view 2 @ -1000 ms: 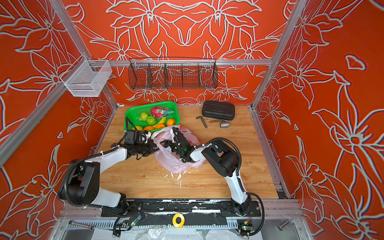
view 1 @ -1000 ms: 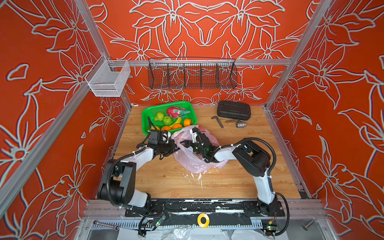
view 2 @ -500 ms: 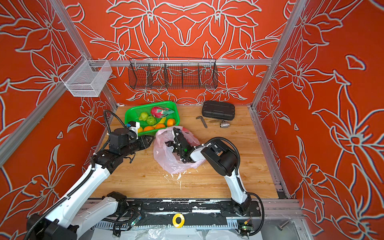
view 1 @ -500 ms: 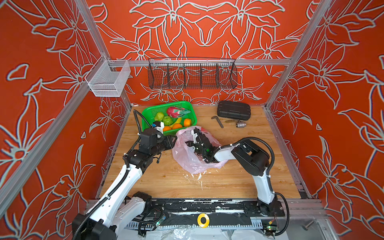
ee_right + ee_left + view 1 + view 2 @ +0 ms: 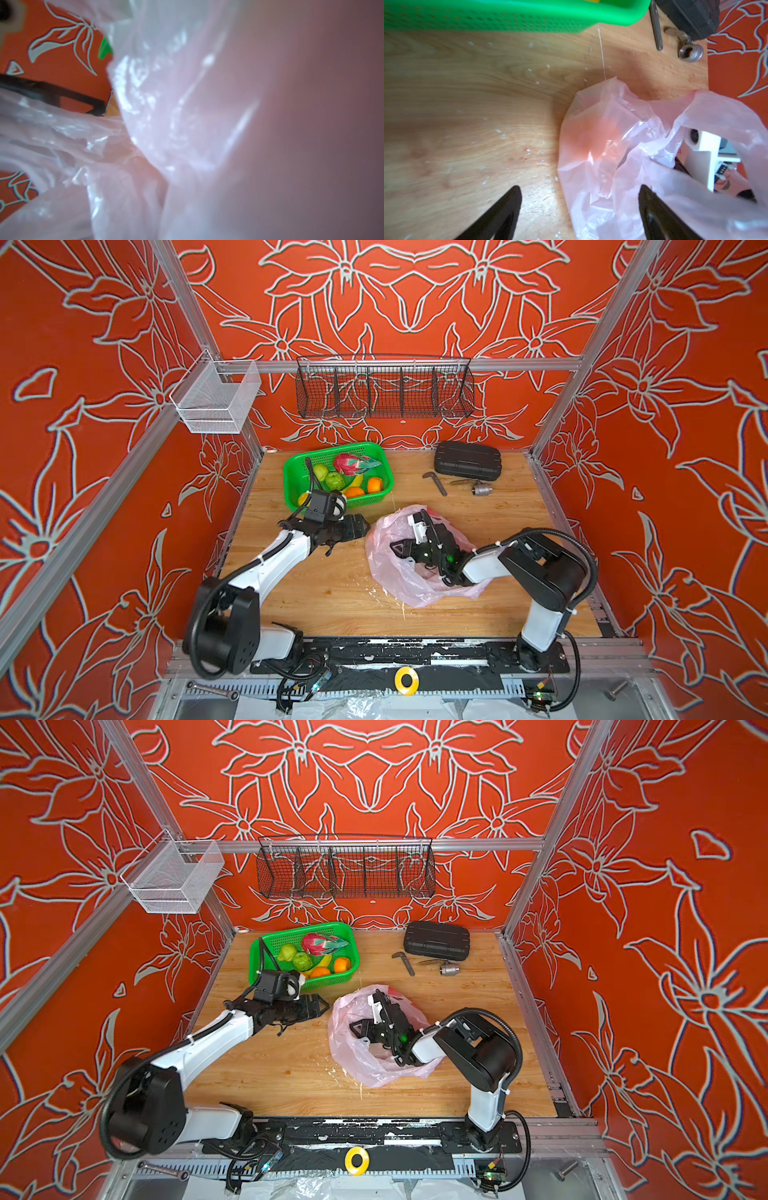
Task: Untie the knot of the plastic bag and take out the fruit
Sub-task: 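Hold the bag edge with the left gripper while the right reaches inside, then hold the bag edge with the left gripper while the right grasps the orange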
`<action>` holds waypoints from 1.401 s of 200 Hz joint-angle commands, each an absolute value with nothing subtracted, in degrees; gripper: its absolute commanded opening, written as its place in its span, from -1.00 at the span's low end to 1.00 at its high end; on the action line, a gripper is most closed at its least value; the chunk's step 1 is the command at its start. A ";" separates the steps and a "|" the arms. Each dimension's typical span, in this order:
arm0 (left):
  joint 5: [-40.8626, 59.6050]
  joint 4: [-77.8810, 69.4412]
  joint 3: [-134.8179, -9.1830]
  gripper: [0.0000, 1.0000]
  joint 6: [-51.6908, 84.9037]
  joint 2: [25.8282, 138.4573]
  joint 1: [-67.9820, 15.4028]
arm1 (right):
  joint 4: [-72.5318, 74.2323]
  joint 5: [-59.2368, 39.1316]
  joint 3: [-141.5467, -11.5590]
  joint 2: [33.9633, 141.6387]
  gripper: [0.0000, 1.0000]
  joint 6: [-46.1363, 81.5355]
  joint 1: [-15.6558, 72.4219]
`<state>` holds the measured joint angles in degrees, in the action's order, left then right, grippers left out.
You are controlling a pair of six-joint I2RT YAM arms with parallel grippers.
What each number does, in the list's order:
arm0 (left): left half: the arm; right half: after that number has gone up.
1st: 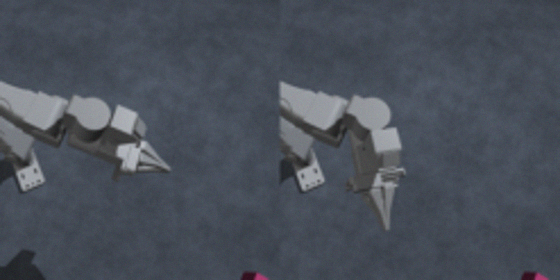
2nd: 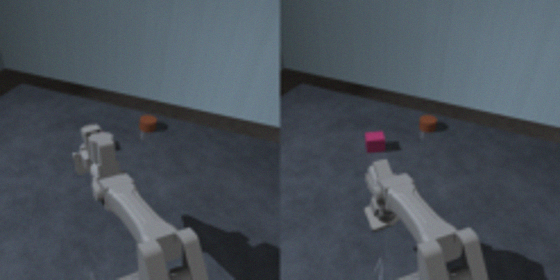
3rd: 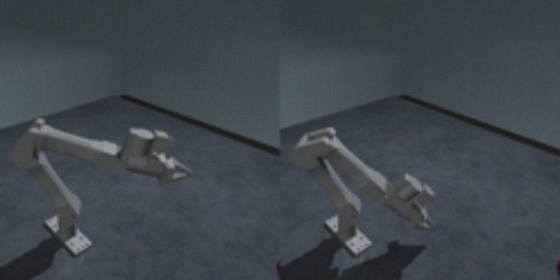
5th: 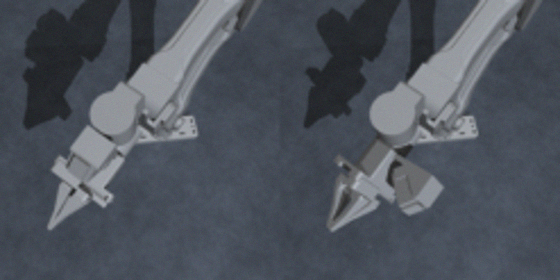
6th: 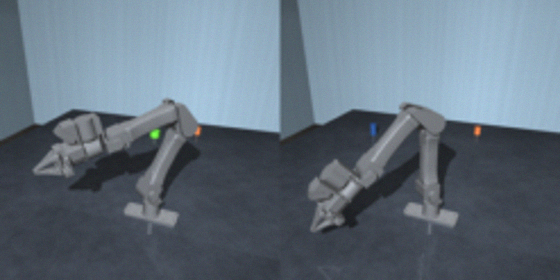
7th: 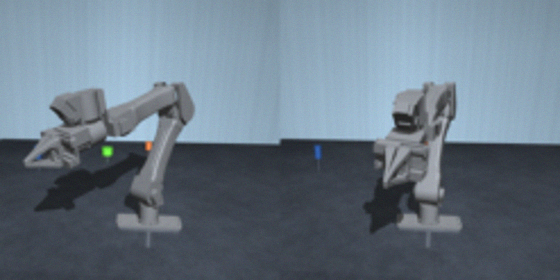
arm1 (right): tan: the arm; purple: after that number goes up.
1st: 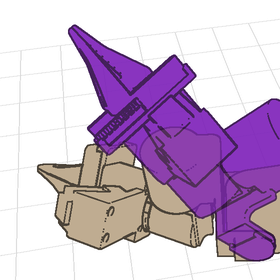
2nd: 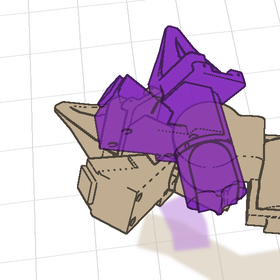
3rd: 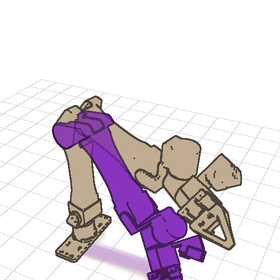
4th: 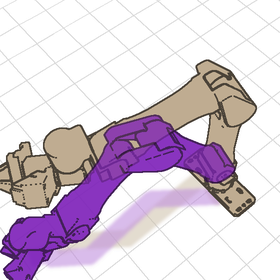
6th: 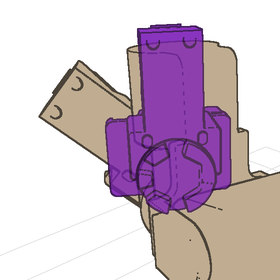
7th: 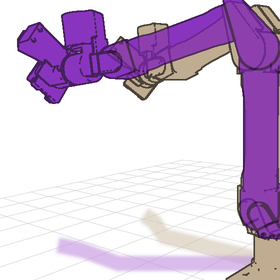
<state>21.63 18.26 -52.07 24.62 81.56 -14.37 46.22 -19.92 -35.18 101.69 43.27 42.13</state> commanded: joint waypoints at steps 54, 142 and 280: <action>34.07 16.55 -60.99 0.75 23.81 97.37 -17.13 | 41.01 -23.68 -33.00 91.45 -0.10 37.16 42.19; 30.76 17.33 -59.83 -0.39 24.54 100.47 -17.67 | 25.01 -2.63 -23.69 72.26 0.10 36.91 42.19; 37.86 11.54 -57.57 -0.52 28.74 100.33 -18.37 | 37.41 -19.37 -37.79 94.60 0.27 34.19 42.20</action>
